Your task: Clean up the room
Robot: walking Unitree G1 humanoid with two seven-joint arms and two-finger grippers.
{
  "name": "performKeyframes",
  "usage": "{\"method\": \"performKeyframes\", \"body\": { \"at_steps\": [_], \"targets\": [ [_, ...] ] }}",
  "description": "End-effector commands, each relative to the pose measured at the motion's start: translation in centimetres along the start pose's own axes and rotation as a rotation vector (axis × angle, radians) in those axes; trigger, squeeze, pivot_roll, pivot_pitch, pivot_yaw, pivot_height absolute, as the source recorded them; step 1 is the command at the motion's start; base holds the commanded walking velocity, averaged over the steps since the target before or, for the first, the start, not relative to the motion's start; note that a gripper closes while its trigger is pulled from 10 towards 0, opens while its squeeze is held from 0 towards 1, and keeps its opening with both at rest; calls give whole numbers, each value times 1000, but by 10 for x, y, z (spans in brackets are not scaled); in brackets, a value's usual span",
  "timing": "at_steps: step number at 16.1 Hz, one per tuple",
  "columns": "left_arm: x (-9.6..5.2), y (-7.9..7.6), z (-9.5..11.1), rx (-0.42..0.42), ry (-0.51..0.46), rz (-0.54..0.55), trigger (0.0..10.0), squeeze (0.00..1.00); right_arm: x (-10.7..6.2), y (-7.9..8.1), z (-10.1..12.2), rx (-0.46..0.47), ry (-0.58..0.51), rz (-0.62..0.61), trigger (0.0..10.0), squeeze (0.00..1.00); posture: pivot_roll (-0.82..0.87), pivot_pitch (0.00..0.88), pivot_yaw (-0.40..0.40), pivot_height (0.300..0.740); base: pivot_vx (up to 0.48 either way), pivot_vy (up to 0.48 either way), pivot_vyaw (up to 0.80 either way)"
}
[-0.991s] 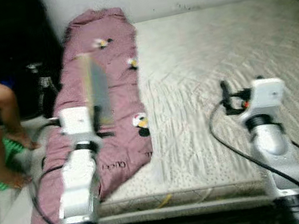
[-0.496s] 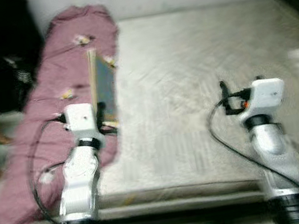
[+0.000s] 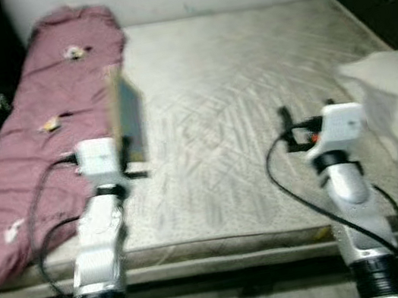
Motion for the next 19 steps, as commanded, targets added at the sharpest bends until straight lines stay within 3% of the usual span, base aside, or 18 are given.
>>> {"method": "performKeyframes", "body": {
  "at_steps": [1, 3, 10, 12, 15, 19],
  "targets": [
    [2, -8, 17, -19, -80, -16, 10000, 0, -1, -6, 0, -8, 1, -16, 10000, 0, -52, 0, 18, 740, 0, 0, 0],
    [2, -7, 16, -15, -69, -8, 10000, 0, 1, -6, -1, 7, 8, -17, 10000, 0, -52, 0, 17, 740, 0, 0, 0],
    [4, -3, 16, -19, -74, -13, 10000, 0, 4, -5, -1, 9, 6, -13, 10000, 0, -37, 0, 13, 740, 0, 0, -771],
    [7, -3, 26, 47, -132, -10, 10000, 0, 8, -3, -1, -8, 5, 0, 10000, 0, -10, 0, -11, 740, 0, 0, 0],
    [4, 5, 24, 68, -120, 12, 10000, 0, 8, 4, -5, -18, 8, 14, 10000, 0, -4, 0, -1, 740, 0, 0, 0],
    [-4, 2, 14, 49, -89, -10, 10000, 0, 8, 6, -8, -4, 14, 16, 10000, 0, -23, 0, 20, 740, 0, -172, 0]
  ]
}}
Point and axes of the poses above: a point about 5 cm out from each wrist's last joint towards the gripper, its own x axis pointing out of the wrist towards the gripper, its own z axis along the axis of the wrist's last joint, y = z × x, the point moved 2 cm from there along x, pointing out of the wrist towards the gripper, and after that the axes turned 11 degrees about x, right-handed, at the moved point
